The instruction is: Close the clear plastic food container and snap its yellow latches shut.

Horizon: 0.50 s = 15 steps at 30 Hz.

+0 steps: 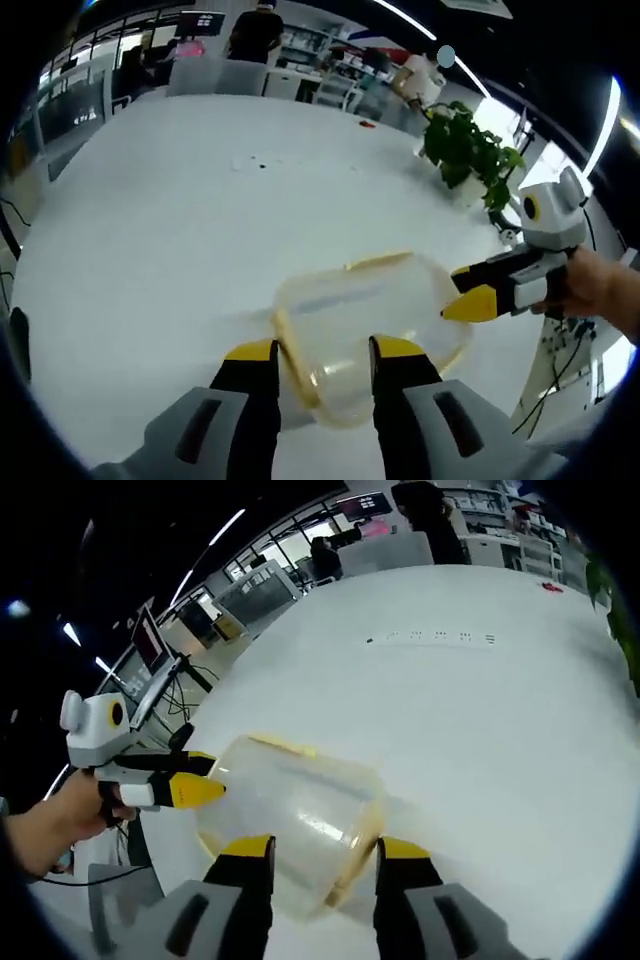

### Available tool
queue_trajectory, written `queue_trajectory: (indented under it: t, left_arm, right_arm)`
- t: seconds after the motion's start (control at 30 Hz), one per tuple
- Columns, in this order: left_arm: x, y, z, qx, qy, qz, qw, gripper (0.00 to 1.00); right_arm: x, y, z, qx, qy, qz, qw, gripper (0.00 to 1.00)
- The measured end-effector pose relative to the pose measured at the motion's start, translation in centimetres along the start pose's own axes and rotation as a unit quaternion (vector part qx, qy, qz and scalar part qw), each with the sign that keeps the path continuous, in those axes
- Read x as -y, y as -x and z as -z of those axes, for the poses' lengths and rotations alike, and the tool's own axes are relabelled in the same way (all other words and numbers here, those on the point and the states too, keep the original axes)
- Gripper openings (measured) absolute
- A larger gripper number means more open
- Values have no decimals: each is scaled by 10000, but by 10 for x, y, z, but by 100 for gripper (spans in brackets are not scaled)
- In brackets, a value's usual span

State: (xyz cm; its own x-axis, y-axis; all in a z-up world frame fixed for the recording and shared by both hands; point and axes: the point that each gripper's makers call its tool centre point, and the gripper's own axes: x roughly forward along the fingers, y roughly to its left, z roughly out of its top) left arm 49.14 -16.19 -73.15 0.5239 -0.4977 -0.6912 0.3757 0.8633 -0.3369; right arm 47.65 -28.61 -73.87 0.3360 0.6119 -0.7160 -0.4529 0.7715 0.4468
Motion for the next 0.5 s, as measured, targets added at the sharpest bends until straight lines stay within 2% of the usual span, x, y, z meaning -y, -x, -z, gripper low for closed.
queue_trajectory:
  t: [0.23, 0.43, 0.5]
  left_arm:
    - [-3, 5, -4, -75, -92, 66, 9999, 31]
    - [-4, 10, -10, -74, -279, 88, 9995, 30]
    - [-4, 11, -12, -72, -302, 105, 9995, 29]
  right_arm:
    - [-5, 4, 0, -148, 481, -52, 9987, 41]
    - [-1, 8, -2, -321, 943, 99, 9950, 41]
    - [-6, 8, -3, -300, 802, -69, 9963, 41]
